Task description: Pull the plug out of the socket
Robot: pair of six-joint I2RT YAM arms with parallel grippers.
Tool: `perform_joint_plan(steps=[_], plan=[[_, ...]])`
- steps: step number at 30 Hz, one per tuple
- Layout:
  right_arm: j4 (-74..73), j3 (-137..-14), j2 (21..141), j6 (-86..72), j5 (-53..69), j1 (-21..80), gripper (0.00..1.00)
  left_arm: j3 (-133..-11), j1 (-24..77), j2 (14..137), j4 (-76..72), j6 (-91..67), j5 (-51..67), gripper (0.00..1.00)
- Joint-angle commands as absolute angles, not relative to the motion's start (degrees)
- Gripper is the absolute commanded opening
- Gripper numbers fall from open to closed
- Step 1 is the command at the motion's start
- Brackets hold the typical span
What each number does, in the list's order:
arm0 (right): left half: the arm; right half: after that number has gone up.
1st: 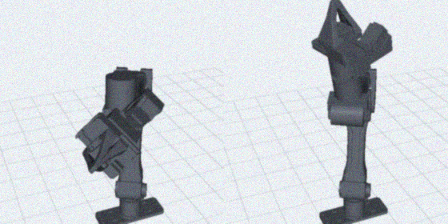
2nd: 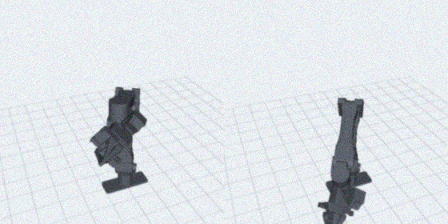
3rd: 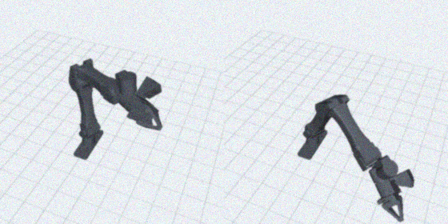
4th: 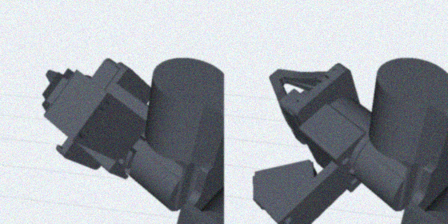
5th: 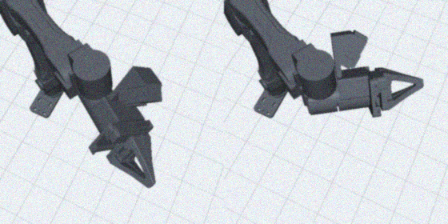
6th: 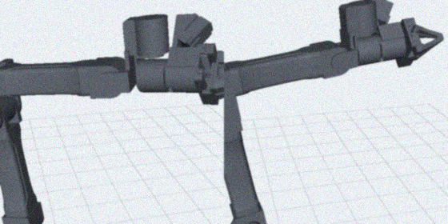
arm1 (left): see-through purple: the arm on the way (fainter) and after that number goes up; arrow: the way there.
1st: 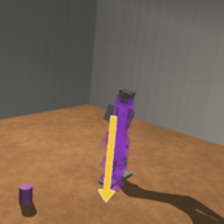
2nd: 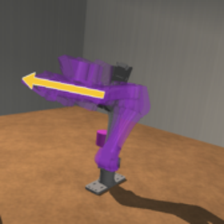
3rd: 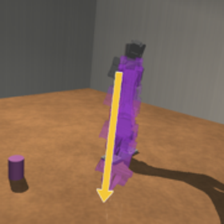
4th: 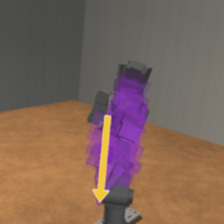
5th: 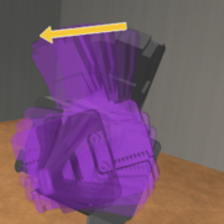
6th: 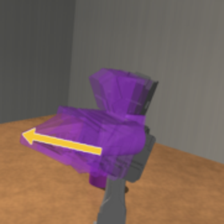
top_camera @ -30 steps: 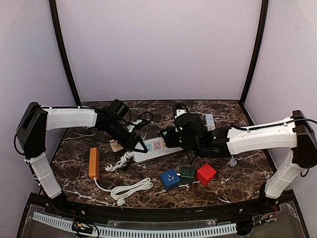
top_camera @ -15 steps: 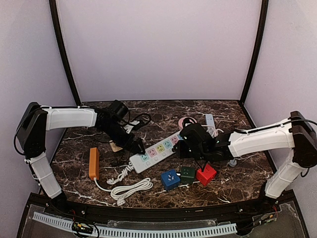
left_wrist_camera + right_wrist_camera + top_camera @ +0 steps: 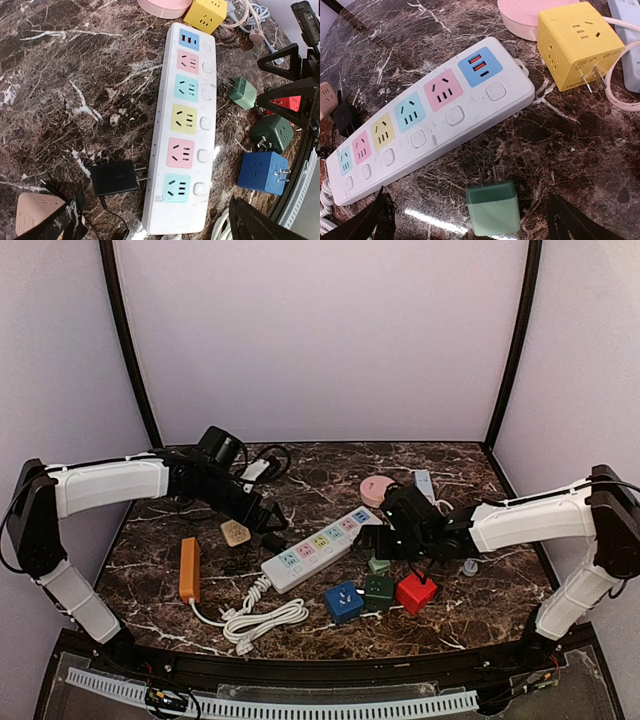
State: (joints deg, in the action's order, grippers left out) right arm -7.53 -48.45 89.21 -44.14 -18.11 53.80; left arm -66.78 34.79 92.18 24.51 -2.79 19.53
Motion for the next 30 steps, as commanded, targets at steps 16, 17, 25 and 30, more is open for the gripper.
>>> perform_joint_plan(steps=[16,17,25,30], plan=[[-9.8,-49.0,82.8,-31.1,-11.6,46.9,0.99,-61.3,31.8,83.0,15.9,-5.1,20.7,0.99],[-9.7,-49.0,82.7,-30.1,-10.8,45.9,0.99,-61.3,31.6,82.9,16.0,-5.3,20.0,0.99],[-9.0,-48.6,79.9,-22.2,-5.6,35.4,0.99,-60.1,22.0,77.2,15.5,-5.0,14.9,0.99],[-7.2,-47.9,77.5,-18.3,-0.8,26.3,0.99,-55.9,11.9,73.7,9.5,-7.5,14.5,0.99]])
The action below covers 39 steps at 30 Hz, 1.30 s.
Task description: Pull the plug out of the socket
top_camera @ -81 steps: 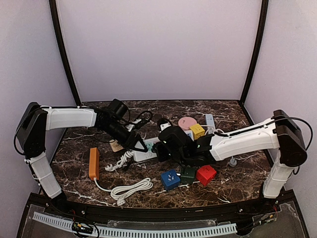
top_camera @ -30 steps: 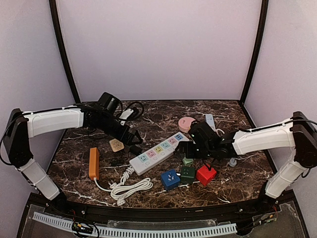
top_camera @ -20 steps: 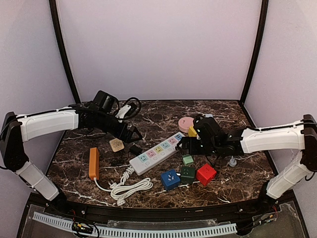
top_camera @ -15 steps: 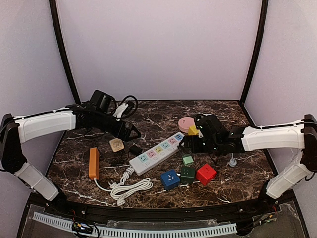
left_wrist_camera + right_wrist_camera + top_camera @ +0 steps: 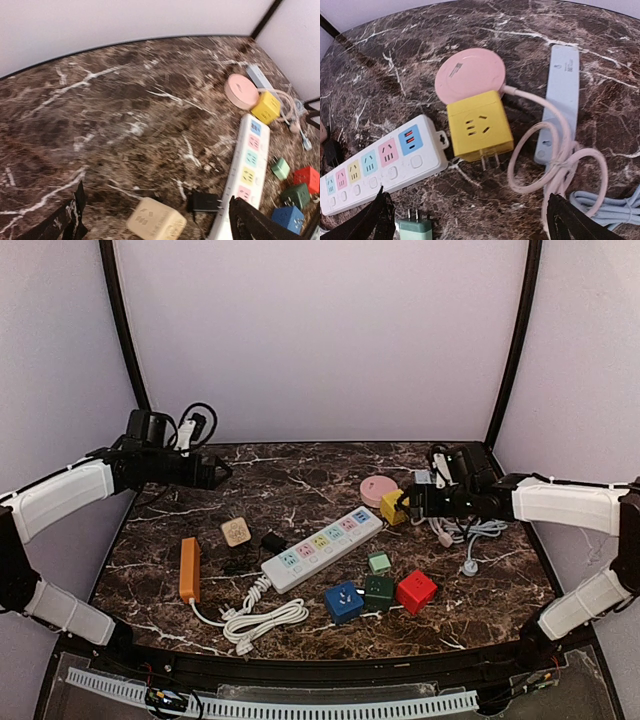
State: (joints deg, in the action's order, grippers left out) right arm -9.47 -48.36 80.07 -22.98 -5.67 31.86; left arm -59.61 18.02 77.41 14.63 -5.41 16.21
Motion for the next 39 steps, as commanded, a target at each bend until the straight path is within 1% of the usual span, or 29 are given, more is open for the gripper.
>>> perform_joint_plan(steps=[1,5,7,10,13,15,20,23,26,29,39], plan=[[-6.9,-47.9,76.9,-17.9,-0.3,24.5,0.99,-53.7,8.8,72.6,8.2,-8.0,14.4,0.99],[-4.4,-46.4,73.7,-16.6,1.2,18.5,0.99,-46.0,1.0,69.6,-1.2,-11.3,11.3,0.99],[-1.0,-44.4,71.5,-16.2,1.4,15.8,0.99,-41.2,-1.5,68.0,-9.7,-12.0,6.8,0.99],[6.6,-39.3,66.8,-14.8,1.2,12.9,0.99,-32.3,-2.0,66.1,-19.7,-10.6,-1.1,0.99],[14.4,-33.4,62.0,-12.2,-1.0,11.2,0.99,-25.2,-2.1,64.1,-33.1,-9.6,-4.9,0.99],[19.6,-28.7,58.5,-9.0,-3.7,10.8,0.99,-21.3,-2.1,63.6,-38.5,-7.8,-6.7,0.99],[31.3,-17.8,52.7,-2.9,-7.3,9.8,0.99,-17.7,-2.0,65.9,-42.0,-2.9,-7.7,0.99],[37.7,-11.4,51.5,-0.6,-9.2,9.4,0.99,-14.3,-2.0,68.5,-48.6,-2.0,-7.6,0.99],[41.3,-7.6,51.2,-0.3,-10.3,9.2,0.99,-12.5,-2.1,71.1,-53.2,-2.2,-7.7,0.99],[41.8,-7.0,50.4,-0.3,-10.1,9.1,0.99,-12.4,-2.1,72.0,-53.8,-2.2,-6.3,0.99],[42.4,-7.9,53.2,-0.3,-10.0,9.1,0.99,-12.3,-2.1,71.8,-52.7,-2.0,-7.3,0.99]])
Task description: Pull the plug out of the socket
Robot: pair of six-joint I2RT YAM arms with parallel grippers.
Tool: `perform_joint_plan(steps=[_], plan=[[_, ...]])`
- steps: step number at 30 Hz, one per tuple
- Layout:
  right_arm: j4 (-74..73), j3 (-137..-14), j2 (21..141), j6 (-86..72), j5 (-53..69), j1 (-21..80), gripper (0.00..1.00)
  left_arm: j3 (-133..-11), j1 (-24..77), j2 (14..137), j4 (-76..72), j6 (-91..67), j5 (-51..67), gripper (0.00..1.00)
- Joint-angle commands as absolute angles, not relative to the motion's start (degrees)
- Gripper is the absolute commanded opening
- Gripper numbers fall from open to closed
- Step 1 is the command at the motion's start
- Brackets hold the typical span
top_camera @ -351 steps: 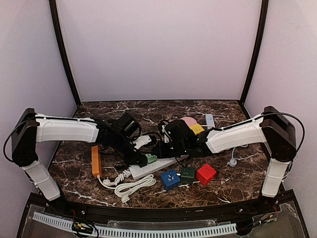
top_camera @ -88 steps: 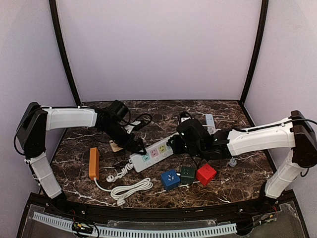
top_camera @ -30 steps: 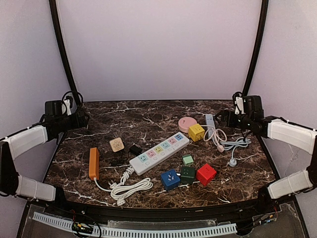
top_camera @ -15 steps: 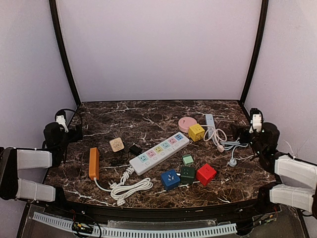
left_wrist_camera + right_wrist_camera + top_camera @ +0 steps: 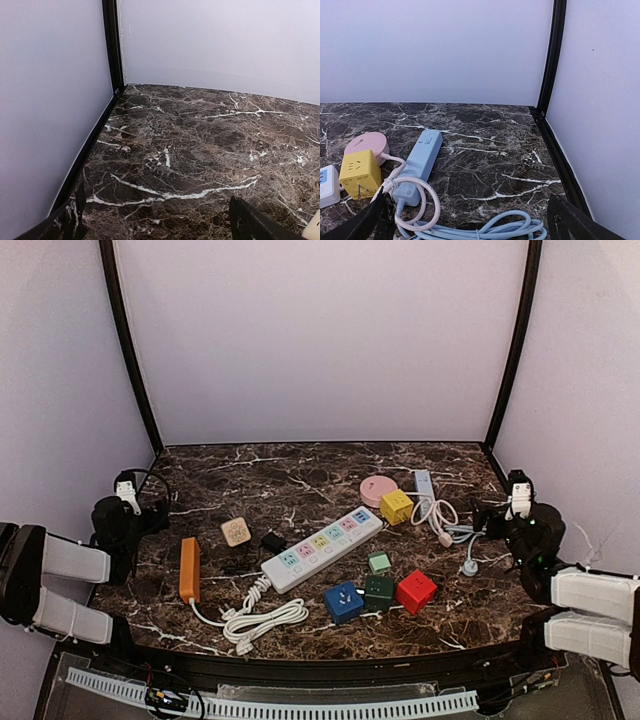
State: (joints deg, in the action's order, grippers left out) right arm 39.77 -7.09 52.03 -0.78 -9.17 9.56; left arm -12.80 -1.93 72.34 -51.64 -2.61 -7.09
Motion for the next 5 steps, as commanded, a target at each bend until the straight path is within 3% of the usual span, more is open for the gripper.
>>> perform_joint_plan(steps=[1,5], plan=[[42.4,-8.0,53.4,-0.3,-10.0,9.0,0.99,-12.3,-2.1,71.7,-52.3,-2.1,-7.0,0.99],[42.4,-8.3,54.3,-0.3,-9.5,9.0,0.99,-11.4,-2.1,70.1,-53.3,-2.9,-7.6,0.99]])
